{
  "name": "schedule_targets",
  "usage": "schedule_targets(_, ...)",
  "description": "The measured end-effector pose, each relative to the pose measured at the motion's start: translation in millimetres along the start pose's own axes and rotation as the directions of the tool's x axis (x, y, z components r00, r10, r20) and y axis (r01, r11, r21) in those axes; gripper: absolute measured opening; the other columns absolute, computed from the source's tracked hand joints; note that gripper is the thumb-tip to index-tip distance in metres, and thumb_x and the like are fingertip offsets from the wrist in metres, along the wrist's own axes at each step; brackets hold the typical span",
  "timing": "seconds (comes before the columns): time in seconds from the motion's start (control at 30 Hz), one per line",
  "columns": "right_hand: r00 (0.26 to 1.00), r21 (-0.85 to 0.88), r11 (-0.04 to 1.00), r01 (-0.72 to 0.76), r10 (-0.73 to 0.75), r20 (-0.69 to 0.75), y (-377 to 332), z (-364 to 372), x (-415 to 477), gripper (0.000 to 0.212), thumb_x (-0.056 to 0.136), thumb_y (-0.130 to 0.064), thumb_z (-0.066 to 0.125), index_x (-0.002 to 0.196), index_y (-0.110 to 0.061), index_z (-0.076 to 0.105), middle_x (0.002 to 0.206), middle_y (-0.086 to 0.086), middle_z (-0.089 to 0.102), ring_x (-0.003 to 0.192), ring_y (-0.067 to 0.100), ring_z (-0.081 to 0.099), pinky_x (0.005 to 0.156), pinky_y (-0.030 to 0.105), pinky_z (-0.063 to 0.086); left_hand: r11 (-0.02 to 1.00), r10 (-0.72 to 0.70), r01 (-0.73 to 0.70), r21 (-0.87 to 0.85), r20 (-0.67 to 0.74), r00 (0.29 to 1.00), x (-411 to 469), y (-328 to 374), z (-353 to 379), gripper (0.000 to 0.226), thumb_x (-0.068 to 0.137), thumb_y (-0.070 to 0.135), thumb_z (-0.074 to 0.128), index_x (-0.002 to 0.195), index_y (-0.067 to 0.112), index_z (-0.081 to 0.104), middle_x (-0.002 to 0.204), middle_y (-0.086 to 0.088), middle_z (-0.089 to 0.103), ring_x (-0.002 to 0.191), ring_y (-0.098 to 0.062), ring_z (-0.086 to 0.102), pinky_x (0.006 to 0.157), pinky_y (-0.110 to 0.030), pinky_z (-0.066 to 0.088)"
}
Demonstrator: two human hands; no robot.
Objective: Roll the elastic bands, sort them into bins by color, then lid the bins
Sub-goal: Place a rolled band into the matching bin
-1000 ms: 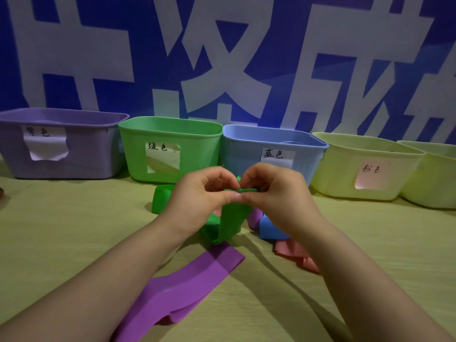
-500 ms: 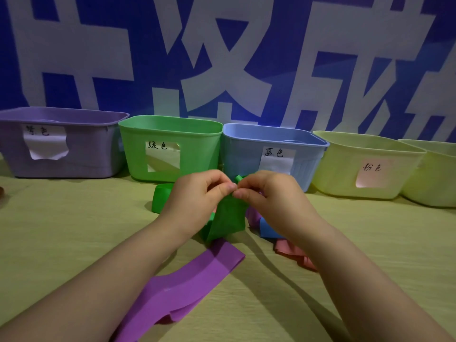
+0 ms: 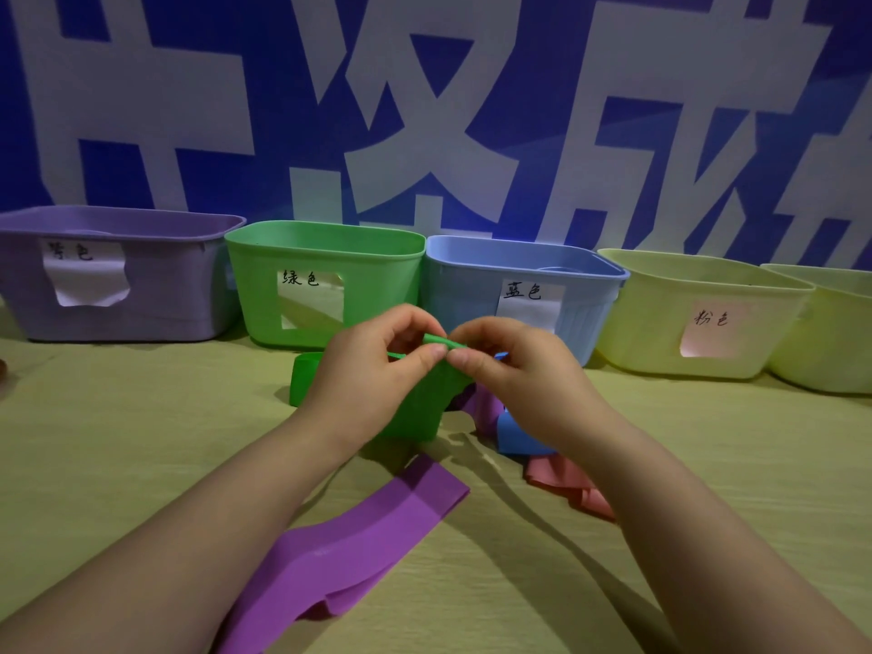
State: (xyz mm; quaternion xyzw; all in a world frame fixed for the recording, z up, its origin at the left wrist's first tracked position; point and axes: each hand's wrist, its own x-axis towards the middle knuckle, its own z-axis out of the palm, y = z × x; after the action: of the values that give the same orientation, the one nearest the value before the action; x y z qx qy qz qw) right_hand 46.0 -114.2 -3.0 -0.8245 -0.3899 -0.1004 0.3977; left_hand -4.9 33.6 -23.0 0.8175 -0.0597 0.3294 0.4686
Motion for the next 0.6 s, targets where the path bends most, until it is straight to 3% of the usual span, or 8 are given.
schedule_targets(0.07,0.999,0.047,0.999,-0.011,0.013,-0.043,1.9,0.7,0.5,0.006,0.083,-0.03,0.066,0.088,-0.029,0.062,0.076,-0.017,0.059,0.072,0.0,0.055,0.067,0.016,0.044,1.0,-0.004,0.004,-0.022,-0.004,1.0,0.4,-0.6,0.3,0.015,0.082,0.018,0.067,0.077,0.03,0.06,0.073,0.005,0.063,0.071,-0.008,0.058,0.071,-0.03,0.048)
schedule_targets(0.17,0.997,0.09,0.996,-0.011,0.017,-0.071,2.3,0.8,0.7,0.016,0.081,-0.027,0.069,0.074,-0.034,0.057,0.068,-0.015,0.061,0.063,-0.004,0.057,0.058,0.009,0.043,0.999,0.039,-0.039,0.035,0.003,0.999,0.5,-0.7,-0.1,0.019,0.083,0.019,0.066,0.074,0.033,0.057,0.069,0.009,0.059,0.067,-0.002,0.053,0.067,-0.023,0.043)
schedule_targets(0.27,0.999,0.122,0.992,-0.023,0.027,-0.039,-0.6,-0.7,0.5,0.013,0.085,-0.025,0.064,0.075,-0.031,0.059,0.066,-0.015,0.061,0.059,-0.009,0.056,0.057,0.005,0.041,0.982,0.101,-0.1,0.162,0.004,0.995,-0.8,1.0,-1.4,0.015,0.086,0.016,0.062,0.076,0.025,0.058,0.067,0.011,0.055,0.066,0.001,0.05,0.059,-0.011,0.035)
schedule_targets(0.43,0.998,0.056,0.998,-0.04,0.037,0.056,-0.6,-1.4,-0.5,0.013,0.093,-0.029,0.051,0.084,-0.029,0.06,0.073,-0.014,0.061,0.068,-0.005,0.055,0.063,0.01,0.041,0.962,0.149,-0.149,0.228,0.017,0.989,-1.4,1.9,-0.7,0.01,0.085,0.033,0.06,0.085,0.024,0.056,0.075,0.011,0.056,0.076,0.002,0.051,0.062,-0.007,0.036)
schedule_targets(0.53,0.996,0.057,0.997,-0.06,0.056,0.073,0.7,-2.2,-0.4,0.016,0.095,-0.03,0.048,0.084,-0.029,0.059,0.071,-0.014,0.057,0.069,-0.002,0.052,0.064,0.017,0.041,0.966,0.148,-0.157,0.205,0.059,0.987,-3.1,2.8,-0.1,0.023,0.078,0.019,0.072,0.096,0.024,0.058,0.084,0.019,0.057,0.085,0.004,0.053,0.067,-0.005,0.039)
schedule_targets(0.6,0.993,0.077,0.994,-0.074,0.066,0.095,0.4,-2.6,-0.5,0.018,0.096,-0.03,0.046,0.084,-0.029,0.059,0.071,-0.013,0.057,0.069,0.0,0.052,0.064,0.017,0.04,0.953,0.185,-0.187,0.237,0.029,0.982,-3.0,3.0,0.4,0.017,0.077,0.011,0.072,0.09,0.019,0.064,0.073,0.018,0.055,0.075,0.006,0.052,0.064,-0.004,0.036)
